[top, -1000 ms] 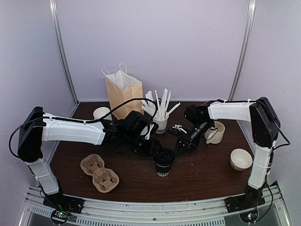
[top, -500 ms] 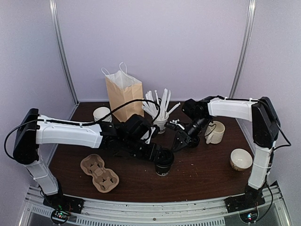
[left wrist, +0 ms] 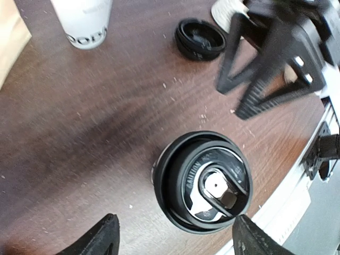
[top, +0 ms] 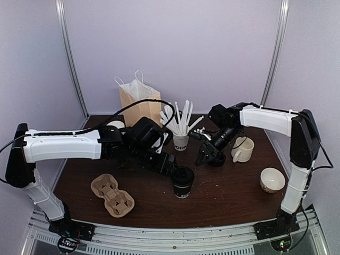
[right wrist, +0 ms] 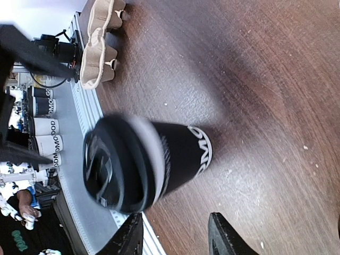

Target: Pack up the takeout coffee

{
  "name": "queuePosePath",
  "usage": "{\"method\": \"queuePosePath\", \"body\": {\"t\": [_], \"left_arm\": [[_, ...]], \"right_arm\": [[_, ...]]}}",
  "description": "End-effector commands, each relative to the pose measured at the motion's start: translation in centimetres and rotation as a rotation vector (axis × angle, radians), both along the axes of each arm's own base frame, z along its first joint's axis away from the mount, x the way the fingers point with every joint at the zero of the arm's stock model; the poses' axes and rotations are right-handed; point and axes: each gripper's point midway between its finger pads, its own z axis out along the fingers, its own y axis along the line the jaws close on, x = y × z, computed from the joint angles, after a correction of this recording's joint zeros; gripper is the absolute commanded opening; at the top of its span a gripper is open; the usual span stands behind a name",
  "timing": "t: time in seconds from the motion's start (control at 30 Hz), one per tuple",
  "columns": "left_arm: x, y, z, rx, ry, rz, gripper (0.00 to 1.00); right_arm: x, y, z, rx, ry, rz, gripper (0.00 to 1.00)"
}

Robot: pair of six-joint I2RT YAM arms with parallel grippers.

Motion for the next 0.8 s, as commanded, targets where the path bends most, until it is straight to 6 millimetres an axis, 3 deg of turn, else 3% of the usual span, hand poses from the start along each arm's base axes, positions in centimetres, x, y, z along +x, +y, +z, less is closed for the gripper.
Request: {"method": "queuePosePath", "body": {"t": [0.0, 0.1, 0.3, 0.37, 0.53, 0.77], "left_arm": [[2.6, 1.4, 1.9, -0.018, -0.056, 0.038, 0.72], [3.6, 1.0, 2.3, -0.086, -0.044, 0.022, 0.68], [2.9, -3.0, 3.2, -0.172, -0.036, -0.196, 0.70], [3.0, -3.7, 2.9, -0.167, -0.029, -0.221, 0.71], [3.4, -4.6, 1.0, -0.134, -0.015, -0.242, 0.66], [3.0, -4.0, -0.3, -0.101, 0.004, -0.251, 0.59]], "right_arm": [[-1.1, -1.4, 1.9, 0.016, -0.072, 0.011, 0.44], [-3.0, -2.0, 2.4, 0.077, -0.087, 0.020, 0.44], [-5.9, -2.1, 2.1, 0.192, -0.155, -0.003, 0.58], [-6.2, -1.8, 1.7, 0.186, -0.168, 0.011, 0.58], [-6.2, -0.2, 0.5, 0.160, -0.120, 0.062, 0.52], [-5.2, 1.3, -0.6, 0.137, -0.080, 0.108, 0.39]]}}
